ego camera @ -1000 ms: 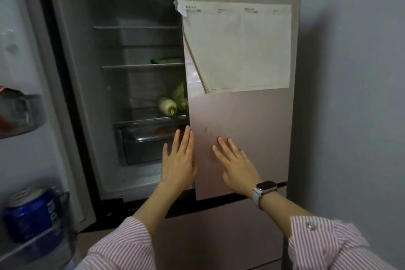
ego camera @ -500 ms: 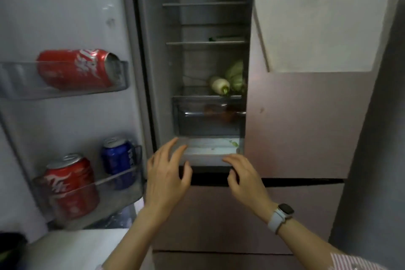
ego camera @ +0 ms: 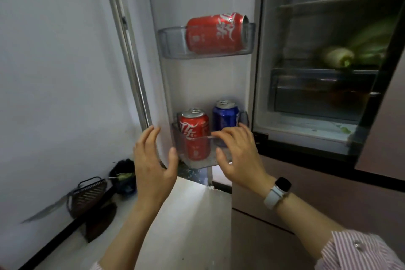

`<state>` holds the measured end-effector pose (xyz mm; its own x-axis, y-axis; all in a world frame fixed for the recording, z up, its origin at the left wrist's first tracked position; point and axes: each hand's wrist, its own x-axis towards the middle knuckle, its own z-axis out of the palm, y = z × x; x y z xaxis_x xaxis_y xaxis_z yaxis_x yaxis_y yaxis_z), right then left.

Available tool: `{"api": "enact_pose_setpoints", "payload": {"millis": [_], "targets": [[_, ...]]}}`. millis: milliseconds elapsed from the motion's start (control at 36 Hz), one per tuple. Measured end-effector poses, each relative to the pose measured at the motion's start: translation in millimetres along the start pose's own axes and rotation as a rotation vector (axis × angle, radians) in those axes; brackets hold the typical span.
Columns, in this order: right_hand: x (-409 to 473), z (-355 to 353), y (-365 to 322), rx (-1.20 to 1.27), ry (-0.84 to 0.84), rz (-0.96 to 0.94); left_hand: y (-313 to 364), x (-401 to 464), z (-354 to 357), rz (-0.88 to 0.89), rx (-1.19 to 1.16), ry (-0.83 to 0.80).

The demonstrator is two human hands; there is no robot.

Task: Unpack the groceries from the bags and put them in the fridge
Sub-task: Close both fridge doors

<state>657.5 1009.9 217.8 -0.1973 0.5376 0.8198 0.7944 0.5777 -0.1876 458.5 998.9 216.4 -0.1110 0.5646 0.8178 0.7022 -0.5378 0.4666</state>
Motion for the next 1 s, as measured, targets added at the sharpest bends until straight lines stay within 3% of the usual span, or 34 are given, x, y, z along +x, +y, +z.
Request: {"api": "enact_pose_setpoints", "payload": {"millis": [111, 306, 583, 806, 889, 1000], "targets": [[-9.0, -17.8, 9.2, 0.048, -0.033, 0.036, -1.8, -1.3, 13.1, -0.127, -0.121, -0.004], [-39.5, -65.3, 50.7, 0.114, -0.010, 0.119, 30.6, -6.2, 38.9, -0.012, -0.274, 0.010], [-81.3, -132.6, 85.8, 0.079, 0.196, 0.452, 97.6, -47.6, 71.8, 0.527, -0.022, -0.053], [-102.9, -177.9, 87.6, 0.009, 0.362, 0.457, 156.6, -55.8, 107.4, 0.763, -0.330, -0.246], [-107.9, -191.8, 90.4, -0.126, 0.384, 0.410, 170.1, -48.5, 126.2, 0.738, -0.403, -0.236], [-107.0, -201.9, 94.3, -0.298, 0.340, 0.296, 176.2, -28.8, 154.3, 0.605, -0.231, -0.193]]}}
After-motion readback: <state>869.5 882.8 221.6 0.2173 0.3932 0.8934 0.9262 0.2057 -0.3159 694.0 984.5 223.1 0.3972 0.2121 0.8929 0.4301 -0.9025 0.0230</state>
